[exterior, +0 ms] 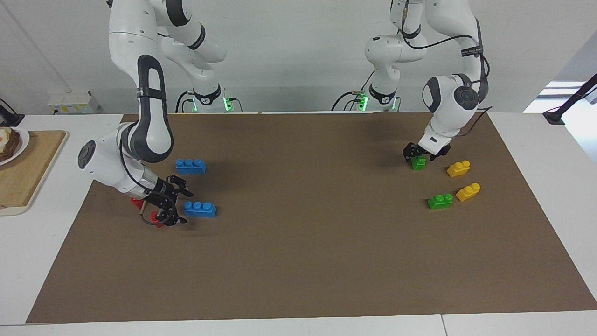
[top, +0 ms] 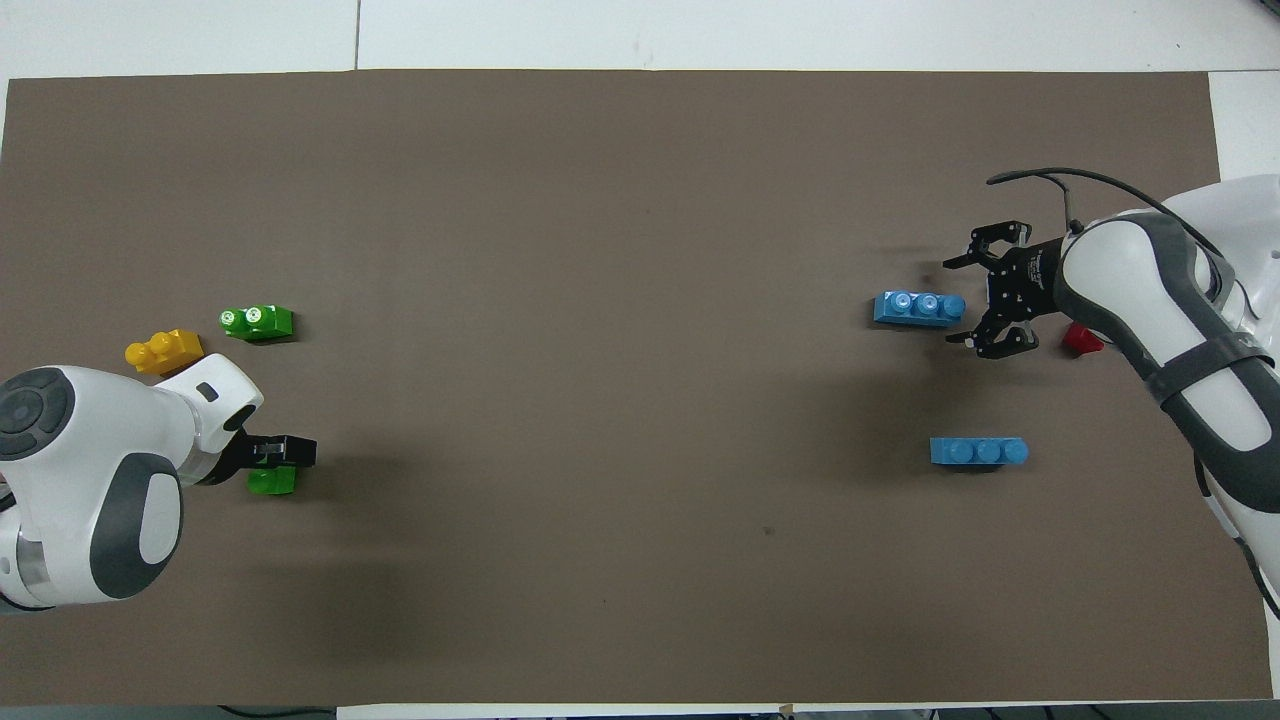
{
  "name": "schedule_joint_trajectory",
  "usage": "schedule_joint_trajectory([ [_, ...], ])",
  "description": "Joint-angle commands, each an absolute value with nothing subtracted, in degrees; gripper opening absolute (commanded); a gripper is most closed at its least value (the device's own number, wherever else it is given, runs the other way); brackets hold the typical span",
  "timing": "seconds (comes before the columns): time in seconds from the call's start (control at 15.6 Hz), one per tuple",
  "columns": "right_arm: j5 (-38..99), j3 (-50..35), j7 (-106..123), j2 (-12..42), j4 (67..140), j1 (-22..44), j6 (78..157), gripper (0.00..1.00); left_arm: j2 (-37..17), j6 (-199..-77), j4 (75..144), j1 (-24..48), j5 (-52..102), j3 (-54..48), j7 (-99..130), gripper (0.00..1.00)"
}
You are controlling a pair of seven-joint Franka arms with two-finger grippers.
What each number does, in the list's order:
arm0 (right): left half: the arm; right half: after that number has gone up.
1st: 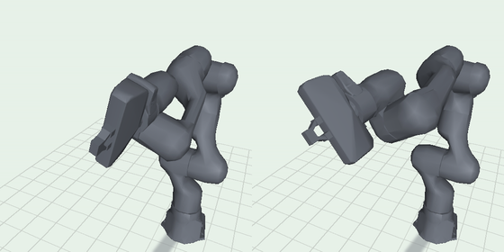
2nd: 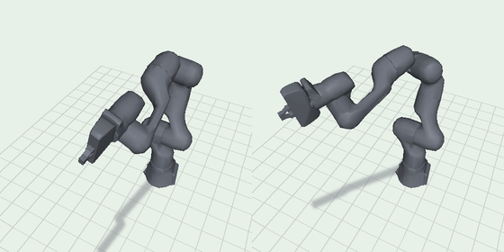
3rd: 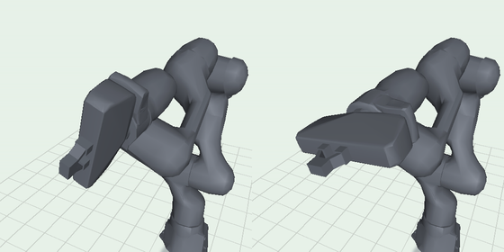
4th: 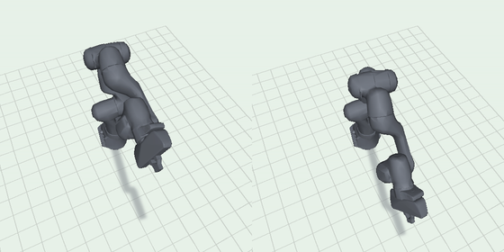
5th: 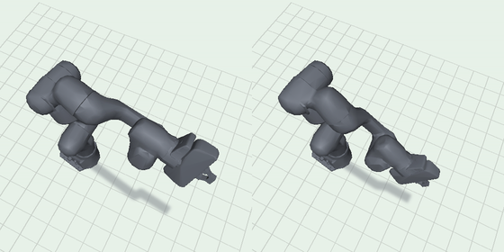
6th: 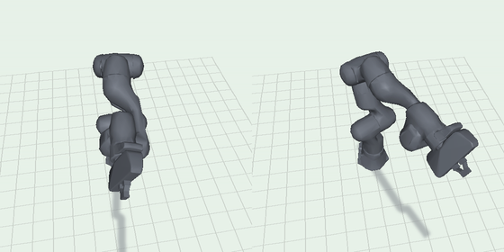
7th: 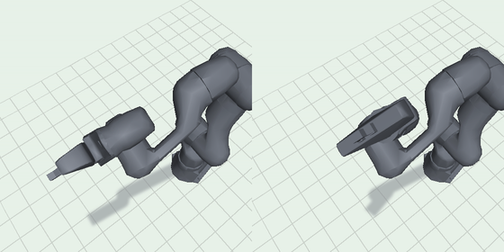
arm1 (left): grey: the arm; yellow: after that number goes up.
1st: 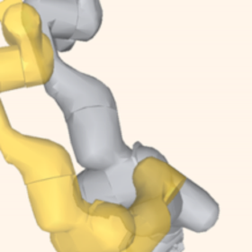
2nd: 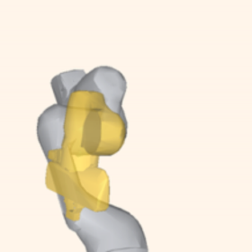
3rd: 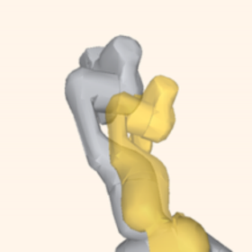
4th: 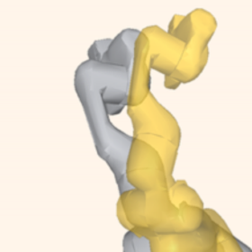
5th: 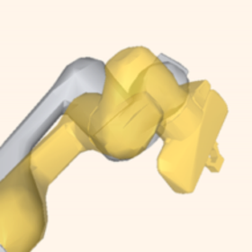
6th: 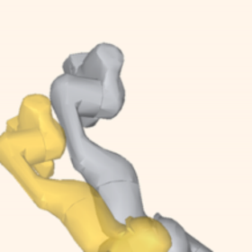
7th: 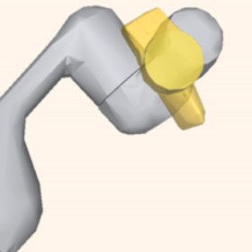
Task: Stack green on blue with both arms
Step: 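Close the left gripper on the green brick while the right gripper grasps the blue brick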
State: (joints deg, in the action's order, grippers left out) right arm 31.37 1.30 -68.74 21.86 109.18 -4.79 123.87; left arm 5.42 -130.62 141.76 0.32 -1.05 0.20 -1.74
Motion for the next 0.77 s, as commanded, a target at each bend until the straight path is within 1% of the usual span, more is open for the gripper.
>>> schedule_joint_trajectory([
  [0.0,35.3,1.1,-66.6,20.6,112.2,-4.9,126.8,0.99,6.4,-132.1,143.6,0.4,-1.1,0.3,-1.9,0.93],
  [0.13,36.2,1.1,-66.5,20.6,112.3,-4.9,127.0,0.95,6.5,-132.1,143.9,0.4,-1.1,0.3,-1.9,0.92],
  [0.32,36.2,1.1,-66.5,20.6,112.3,-4.9,127.1,0.83,6.5,-132.1,143.9,0.4,-1.1,0.3,-2.0,0.92],
  [0.45,36.2,1.0,-66.5,20.6,112.3,-4.9,127.1,0.72,6.6,-132.0,144.1,0.4,-1.1,0.3,-2.0,0.92],
  [0.51,36.2,1.0,-66.5,20.6,112.3,-4.9,127.0,0.56,6.6,-132.1,144.1,0.4,-1.1,0.3,-2.0,0.92],
  [0.58,36.2,1.0,-66.5,20.6,112.3,-4.9,127.0,0.45,6.6,-132.1,144.2,0.5,-1.1,0.3,-2.1,0.91],
  [0.64,36.2,1.0,-66.4,20.6,112.3,-4.9,127.0,0.3,6.8,-132.1,144.5,0.5,-1.1,0.3,-2.2,0.89],
  [0.7,36.2,1.0,-66.4,20.6,112.2,-4.9,126.9,0.12,6.9,-132.1,144.8,0.5,-1.1,0.3,-2.1,0.88],
])
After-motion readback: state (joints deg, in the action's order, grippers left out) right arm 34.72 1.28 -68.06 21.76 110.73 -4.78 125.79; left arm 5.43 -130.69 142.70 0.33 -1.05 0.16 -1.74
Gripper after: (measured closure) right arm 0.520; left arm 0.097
